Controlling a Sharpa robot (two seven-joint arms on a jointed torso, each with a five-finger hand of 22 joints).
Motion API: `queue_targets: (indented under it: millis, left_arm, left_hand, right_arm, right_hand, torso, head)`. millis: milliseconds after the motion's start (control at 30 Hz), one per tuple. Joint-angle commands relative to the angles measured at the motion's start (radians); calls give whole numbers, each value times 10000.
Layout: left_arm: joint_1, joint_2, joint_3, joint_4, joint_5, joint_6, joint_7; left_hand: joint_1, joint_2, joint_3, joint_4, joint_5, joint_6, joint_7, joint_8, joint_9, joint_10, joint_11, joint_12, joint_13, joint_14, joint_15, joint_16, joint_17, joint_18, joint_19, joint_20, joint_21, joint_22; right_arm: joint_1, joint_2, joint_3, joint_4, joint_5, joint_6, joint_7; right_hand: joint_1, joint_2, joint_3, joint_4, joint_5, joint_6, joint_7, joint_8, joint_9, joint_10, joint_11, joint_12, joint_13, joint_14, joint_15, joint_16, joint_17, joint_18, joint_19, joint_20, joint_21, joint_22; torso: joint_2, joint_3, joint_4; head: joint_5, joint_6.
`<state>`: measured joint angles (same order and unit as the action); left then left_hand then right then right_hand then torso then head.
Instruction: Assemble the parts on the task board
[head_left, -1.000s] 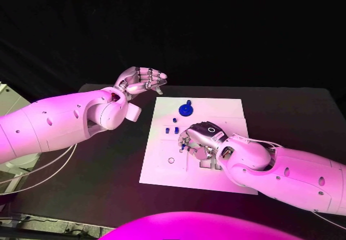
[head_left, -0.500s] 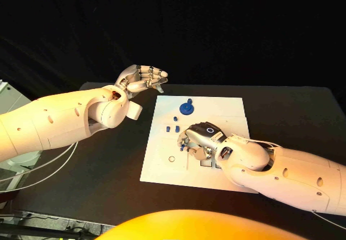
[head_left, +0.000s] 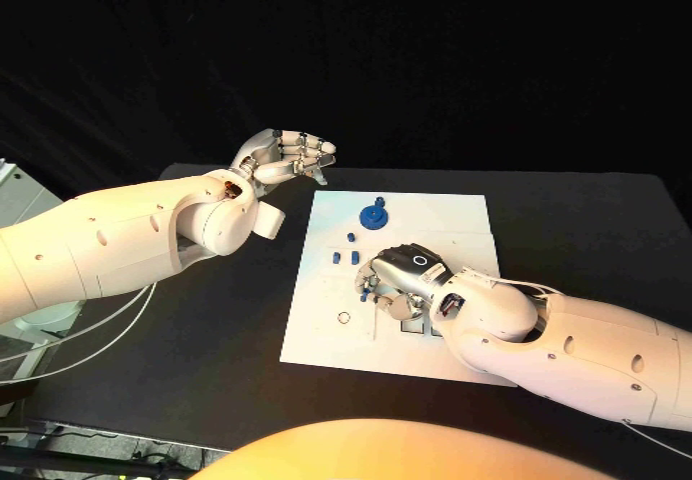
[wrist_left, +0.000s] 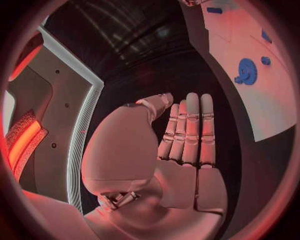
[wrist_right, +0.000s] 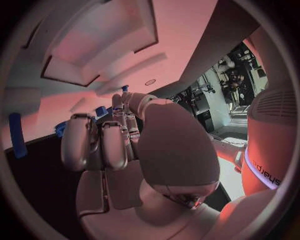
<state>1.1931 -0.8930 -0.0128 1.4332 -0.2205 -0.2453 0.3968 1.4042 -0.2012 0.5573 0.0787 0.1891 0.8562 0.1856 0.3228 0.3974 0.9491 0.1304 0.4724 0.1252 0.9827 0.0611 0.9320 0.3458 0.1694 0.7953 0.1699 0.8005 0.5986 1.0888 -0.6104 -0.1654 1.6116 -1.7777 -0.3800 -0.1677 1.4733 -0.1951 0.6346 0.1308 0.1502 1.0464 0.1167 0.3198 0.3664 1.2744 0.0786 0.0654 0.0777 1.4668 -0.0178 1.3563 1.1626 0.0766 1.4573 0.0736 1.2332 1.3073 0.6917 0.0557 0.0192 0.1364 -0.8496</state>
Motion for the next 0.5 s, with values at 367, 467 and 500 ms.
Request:
queue_targets:
  millis: [367,467,500]
  left_arm:
    - [6,3,8,20,58,76,26]
    - [7,2,8,19,57,74,24]
    - [7,1,8,19,56,72,23]
  left_hand:
    - [67,9,-40,-30,10,-3,83,-37,-16,74,0,-75,-14,46,25,18,17,123,50,-14,25,12]
    - [67,9,-40,-30,10,-3,83,-37,-16,74,0,-75,-14,46,25,18,17,123,50,-14,25,12]
    - [67,9,-40,-30,10,-3,83,-37,-16,74,0,-75,-14,46,25,18,17,123,50,-14,25,12]
  right_arm:
    - [-22,105,-26,-60,-212,750,0]
    - [-23,103,-30,-60,-209,733,22]
    - [-22,100,-31,-64,-198,719,39]
  right_hand:
    - [-5,68,72,-19,25,-21,85,33,18,318,-229,14,2,340,-56,-43,-14,-106,124,16,-69,1082]
    - [-23,59,78,-36,23,-29,91,29,24,312,-224,6,-2,339,-52,-41,-15,-103,118,18,-89,1076]
    - [-47,51,87,-55,21,-49,101,17,30,290,-213,-8,-9,336,-42,-43,-25,-98,109,20,-114,1068]
  torso:
    - [-1,2,-3]
    - [-3,3,-7]
    - [-3,3,-7]
  head:
    - [9,-43]
    - [5,-46]
    - [5,-46]
